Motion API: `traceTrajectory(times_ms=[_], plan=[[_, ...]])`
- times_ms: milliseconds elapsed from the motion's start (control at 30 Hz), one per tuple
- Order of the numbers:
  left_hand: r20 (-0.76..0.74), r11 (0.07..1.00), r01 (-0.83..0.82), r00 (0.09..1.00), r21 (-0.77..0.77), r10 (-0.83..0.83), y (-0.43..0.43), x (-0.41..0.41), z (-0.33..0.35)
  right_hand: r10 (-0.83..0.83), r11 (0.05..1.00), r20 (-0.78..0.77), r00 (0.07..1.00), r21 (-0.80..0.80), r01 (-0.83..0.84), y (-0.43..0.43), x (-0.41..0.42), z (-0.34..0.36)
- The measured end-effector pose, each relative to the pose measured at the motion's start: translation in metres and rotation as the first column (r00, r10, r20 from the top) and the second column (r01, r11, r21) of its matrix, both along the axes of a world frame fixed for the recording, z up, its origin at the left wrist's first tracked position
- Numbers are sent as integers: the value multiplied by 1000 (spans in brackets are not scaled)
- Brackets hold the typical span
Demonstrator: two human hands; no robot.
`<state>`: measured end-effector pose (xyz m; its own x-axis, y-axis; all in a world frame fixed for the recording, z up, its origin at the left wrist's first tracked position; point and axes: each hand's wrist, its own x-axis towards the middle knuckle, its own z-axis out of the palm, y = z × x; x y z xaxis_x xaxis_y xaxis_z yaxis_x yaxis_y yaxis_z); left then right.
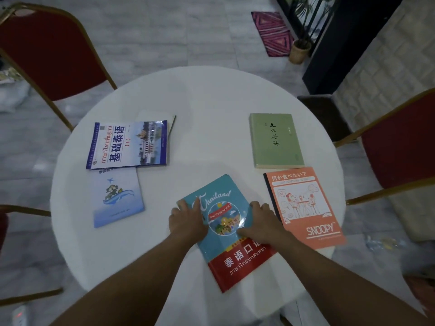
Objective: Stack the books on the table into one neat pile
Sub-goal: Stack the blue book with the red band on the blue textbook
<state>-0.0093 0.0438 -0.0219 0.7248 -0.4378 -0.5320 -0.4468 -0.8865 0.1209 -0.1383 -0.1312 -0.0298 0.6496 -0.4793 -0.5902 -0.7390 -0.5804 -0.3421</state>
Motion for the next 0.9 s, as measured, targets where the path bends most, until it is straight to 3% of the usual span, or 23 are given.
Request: traceTrajectory(times_ms=[133, 267, 333, 433, 900], plan=[[-154, 984, -114, 984, -138, 92, 7, 3, -3, -13, 1000, -31, 999, -10, 13, 18, 6, -4], [-135, 955, -123, 987, -271, 89, 22, 19, -3, -61, 989, -69, 996, 128, 70, 22, 11, -8], [-139, 950, -104, 988, -296, 64, 29, 25, -5, -103, 986, 18, 995, 137, 99, 26, 14, -9], [-165, 951, -69, 986, -301, 19, 37, 30, -8, -122, 988, 140, 983, 108, 107, 35, 21, -8], [-176, 972, 28, 982, -231, -70, 40, 40, -9, -80, 992, 109, 991, 106, 69, 39, 22, -12]])
